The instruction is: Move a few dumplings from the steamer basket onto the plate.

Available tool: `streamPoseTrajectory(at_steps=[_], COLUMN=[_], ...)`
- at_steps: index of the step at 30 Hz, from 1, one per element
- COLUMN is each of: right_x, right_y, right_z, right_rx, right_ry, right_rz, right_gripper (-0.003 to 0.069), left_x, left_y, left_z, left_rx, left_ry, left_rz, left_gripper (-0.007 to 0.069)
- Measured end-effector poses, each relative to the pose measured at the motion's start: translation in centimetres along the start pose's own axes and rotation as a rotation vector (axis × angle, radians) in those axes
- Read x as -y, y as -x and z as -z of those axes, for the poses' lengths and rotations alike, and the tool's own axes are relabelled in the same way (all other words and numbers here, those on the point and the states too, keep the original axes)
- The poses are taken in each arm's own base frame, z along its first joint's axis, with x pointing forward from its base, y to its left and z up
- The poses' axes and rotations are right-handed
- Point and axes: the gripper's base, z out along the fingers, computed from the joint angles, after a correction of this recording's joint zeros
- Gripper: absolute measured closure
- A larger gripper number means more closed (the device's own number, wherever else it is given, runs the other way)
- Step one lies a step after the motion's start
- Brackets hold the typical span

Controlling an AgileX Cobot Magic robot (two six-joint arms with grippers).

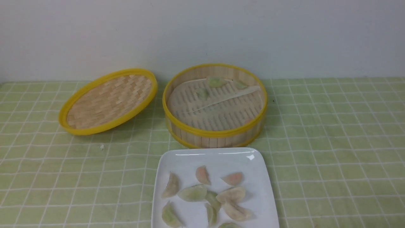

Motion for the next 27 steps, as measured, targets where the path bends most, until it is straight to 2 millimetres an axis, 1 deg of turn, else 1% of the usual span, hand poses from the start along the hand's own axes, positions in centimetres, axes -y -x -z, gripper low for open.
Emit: streamPoseTrajectory(at_steps=[1, 2, 3, 6, 7, 8, 9, 10, 15, 18, 20, 25, 27], right_x=[0.0, 0.0, 0.0, 0.0, 0.0, 0.0, 0.0, 0.0, 0.0, 0.0, 0.0, 0.0, 0.0], right_y=[0.0, 0.0, 0.0, 0.0, 0.0, 0.0, 0.0, 0.0, 0.0, 0.0, 0.0, 0.0, 0.0], right_z=[0.0, 0.0, 0.0, 0.0, 0.0, 0.0, 0.0, 0.0, 0.0, 0.0, 0.0, 0.0, 0.0], right_rx=[0.0, 0.0, 0.0, 0.0, 0.0, 0.0, 0.0, 0.0, 0.0, 0.0, 0.0, 0.0, 0.0], right_ry=[0.0, 0.0, 0.0, 0.0, 0.0, 0.0, 0.0, 0.0, 0.0, 0.0, 0.0, 0.0, 0.0], right_rz=[0.0, 0.0, 0.0, 0.0, 0.0, 0.0, 0.0, 0.0, 0.0, 0.0, 0.0, 0.0, 0.0], right_gripper=[0.0673, 0.0673, 0.0673, 0.0673, 0.0673, 0.0673, 0.0673, 0.0673, 0.0673, 0.0673, 0.0673, 0.0673, 0.0673], left_x=[-0.2, -0.2, -0.4, -0.6, -0.8, -0.8, -1.0, -1.1, -2.8, -3.8, -4.1, -4.2, -4.2], left_y=[-0.8, -0.9, -1.9, -3.0, -4.0, -4.2, -5.2, -5.6, -9.8, -12.9, -13.9, -15.2, -15.5], left_z=[-0.3, -0.4, -0.8, -1.3, -1.7, -1.8, -2.1, -2.2, -2.7, -2.6, -2.4, -2.1, -2.0], left_rx=[-0.012, -0.015, -0.026, -0.038, -0.039, -0.038, -0.05, -0.049, -0.098, -0.159, -0.19, -0.326, -0.354], left_ry=[0.012, 0.012, 0.026, 0.045, 0.077, 0.093, 0.134, 0.167, 0.402, 0.513, 0.546, 0.563, 0.564], left_rz=[-0.025, -0.025, -0.062, -0.088, -0.096, -0.098, -0.094, -0.101, -0.088, -0.054, -0.038, -0.017, -0.011], left_gripper=[0.0631, 0.0631, 0.0631, 0.0631, 0.0631, 0.0631, 0.0631, 0.0631, 0.0631, 0.0631, 0.0631, 0.0631, 0.0631])
